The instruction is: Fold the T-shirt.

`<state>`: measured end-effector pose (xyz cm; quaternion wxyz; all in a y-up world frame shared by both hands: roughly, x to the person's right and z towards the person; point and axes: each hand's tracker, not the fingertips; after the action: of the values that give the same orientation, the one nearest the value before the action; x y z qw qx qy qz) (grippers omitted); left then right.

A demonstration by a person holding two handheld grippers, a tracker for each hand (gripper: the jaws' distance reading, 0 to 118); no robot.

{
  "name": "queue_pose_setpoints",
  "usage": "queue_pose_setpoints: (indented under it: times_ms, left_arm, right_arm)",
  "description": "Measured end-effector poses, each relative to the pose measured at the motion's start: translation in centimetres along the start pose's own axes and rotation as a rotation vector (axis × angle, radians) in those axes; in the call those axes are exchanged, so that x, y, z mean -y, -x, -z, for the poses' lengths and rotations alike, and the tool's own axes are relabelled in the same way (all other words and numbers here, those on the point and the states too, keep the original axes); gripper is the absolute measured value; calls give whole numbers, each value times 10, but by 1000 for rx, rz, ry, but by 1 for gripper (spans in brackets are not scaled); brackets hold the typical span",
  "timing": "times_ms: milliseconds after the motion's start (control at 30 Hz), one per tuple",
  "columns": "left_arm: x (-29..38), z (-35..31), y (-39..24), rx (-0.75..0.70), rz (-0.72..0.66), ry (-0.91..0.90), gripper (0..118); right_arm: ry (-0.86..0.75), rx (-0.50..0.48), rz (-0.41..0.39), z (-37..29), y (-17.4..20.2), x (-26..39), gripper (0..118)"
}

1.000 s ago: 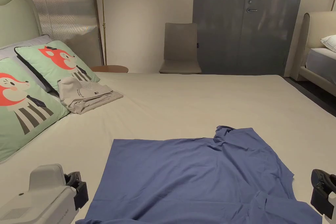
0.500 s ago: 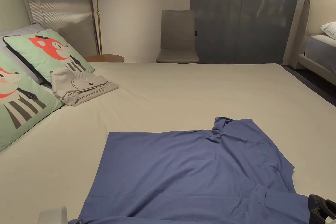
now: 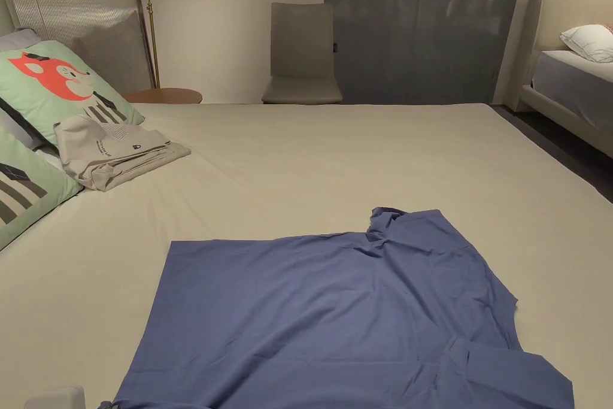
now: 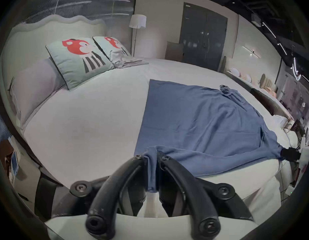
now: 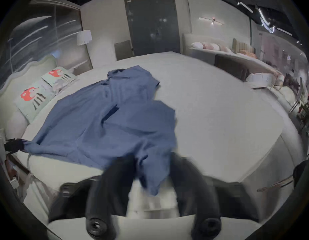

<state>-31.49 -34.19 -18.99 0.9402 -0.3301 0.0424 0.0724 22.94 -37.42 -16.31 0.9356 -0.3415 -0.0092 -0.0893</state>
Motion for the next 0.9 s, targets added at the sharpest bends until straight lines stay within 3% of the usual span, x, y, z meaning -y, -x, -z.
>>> queue_pose_setpoints:
  times_ms: [100,267,500,800,900]
  left_arm:
    - [-2,1,0,-1,-11,11,4]
    - [-26,-5,6,2,-60,-29,4]
    - [-93,27,4,-2,-100,-93,4]
    - [-142,133,-10,-45,-124,-3,4]
    - [-145,165,-10,-67,-131,56,4]
  right_arm:
    - [-32,21,-74,-5,10,-2,8]
    - [-149,-3,-26,-20,13,-36,8]
    - [-245,-1,-42,5,26,-117,8]
    - [-101,40,-56,122,36,-181,8]
    - [-33,66,-103,155,38,-186,8]
